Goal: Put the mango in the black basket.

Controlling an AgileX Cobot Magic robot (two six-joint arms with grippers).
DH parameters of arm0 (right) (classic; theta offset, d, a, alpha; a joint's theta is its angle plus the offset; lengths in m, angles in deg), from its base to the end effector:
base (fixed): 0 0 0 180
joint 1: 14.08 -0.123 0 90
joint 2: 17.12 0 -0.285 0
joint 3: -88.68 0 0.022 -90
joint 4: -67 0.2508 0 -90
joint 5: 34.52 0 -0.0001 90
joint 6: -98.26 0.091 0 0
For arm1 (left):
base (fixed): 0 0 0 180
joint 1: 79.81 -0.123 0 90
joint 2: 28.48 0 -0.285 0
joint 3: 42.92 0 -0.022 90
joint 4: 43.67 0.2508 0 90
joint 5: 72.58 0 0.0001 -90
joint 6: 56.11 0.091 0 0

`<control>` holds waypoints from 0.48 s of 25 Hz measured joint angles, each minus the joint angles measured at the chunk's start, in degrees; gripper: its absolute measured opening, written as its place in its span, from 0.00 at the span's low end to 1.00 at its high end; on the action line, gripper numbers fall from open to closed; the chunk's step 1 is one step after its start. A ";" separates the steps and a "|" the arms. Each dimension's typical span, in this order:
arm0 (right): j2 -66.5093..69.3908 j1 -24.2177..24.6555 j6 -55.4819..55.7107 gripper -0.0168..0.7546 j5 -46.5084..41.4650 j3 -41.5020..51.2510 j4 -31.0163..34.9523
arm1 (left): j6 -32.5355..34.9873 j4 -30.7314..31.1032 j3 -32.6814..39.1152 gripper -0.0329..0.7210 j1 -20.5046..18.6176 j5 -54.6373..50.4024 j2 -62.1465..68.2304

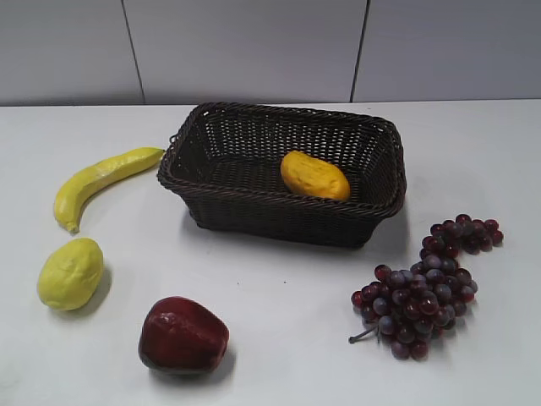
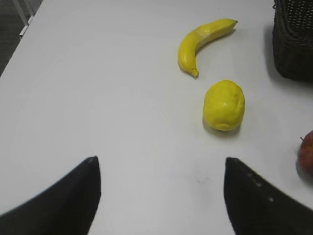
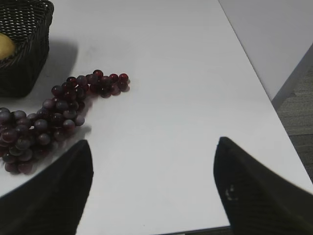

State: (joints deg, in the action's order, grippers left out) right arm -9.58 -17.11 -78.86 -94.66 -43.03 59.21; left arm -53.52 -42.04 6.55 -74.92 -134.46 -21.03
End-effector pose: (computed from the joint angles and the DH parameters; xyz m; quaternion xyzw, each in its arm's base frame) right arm -0.0055 -0.0110 0.2801 0.0014 0.8460 -0.0405 0.5317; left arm -0.0046 0.0027 0.2714 0.0555 0.8589 0.0040 0.5092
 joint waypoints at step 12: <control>0.00 0.06 -3.94 0.79 0.00 0.06 3.90 | 0.00 0.00 0.00 0.83 0.00 0.00 0.00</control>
State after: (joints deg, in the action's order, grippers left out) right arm -9.58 -17.05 -82.80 -94.66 -42.97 63.11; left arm -53.52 -42.04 6.55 -74.92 -134.46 -21.03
